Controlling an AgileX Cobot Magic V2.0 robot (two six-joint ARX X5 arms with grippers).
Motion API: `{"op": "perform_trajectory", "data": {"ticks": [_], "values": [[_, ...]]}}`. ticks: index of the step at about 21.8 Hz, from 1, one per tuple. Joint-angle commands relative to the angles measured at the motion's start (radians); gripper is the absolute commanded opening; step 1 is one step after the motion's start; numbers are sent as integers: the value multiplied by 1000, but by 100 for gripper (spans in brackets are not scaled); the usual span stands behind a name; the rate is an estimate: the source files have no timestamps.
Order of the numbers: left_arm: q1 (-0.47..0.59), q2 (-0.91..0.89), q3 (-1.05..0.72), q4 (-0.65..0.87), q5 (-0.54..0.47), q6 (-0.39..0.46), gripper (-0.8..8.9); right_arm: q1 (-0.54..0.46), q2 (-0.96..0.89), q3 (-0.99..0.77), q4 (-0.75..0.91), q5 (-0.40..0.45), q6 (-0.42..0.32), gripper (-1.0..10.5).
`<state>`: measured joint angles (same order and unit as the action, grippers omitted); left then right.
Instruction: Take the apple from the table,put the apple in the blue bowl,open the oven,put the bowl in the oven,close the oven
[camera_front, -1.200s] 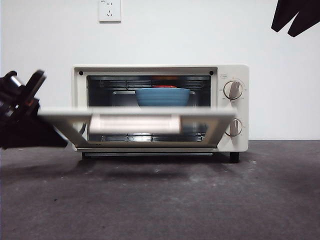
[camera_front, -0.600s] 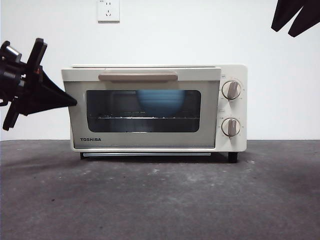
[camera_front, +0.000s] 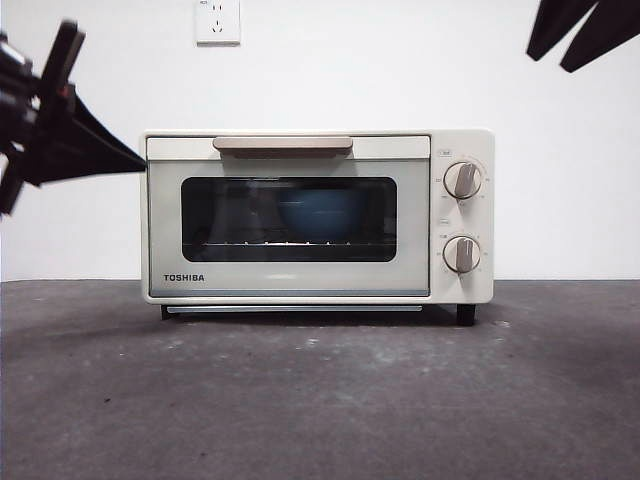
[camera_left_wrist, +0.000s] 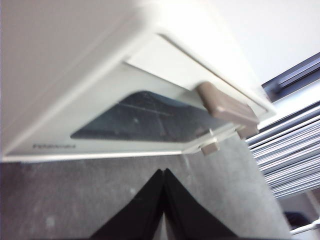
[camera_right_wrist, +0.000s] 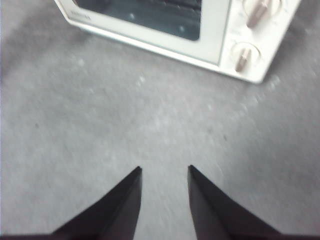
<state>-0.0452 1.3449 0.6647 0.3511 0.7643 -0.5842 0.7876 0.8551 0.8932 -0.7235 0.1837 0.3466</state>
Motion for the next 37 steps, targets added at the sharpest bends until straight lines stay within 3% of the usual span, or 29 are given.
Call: {"op": "perform_trajectory", "data": {"ticks": [1,5,10,17,37], "values": [[-27,-126,15,-200,-102,188,7,14,5,-22,92,0,-42,148],[-101,-373,15,-494,-325,353,7,16,-11,-106,312,-10,-102,147],[-173,-619,15,-647,-456,394,7,15,-87,-284,652,-10,-135,145],[-182,-727,15,-724,-459,393,7,15,-149,-325,677,-26,-145,1],[-182,-731,15,-724,-458,389,7,15,-159,-325,677,2,-146,5]]}}
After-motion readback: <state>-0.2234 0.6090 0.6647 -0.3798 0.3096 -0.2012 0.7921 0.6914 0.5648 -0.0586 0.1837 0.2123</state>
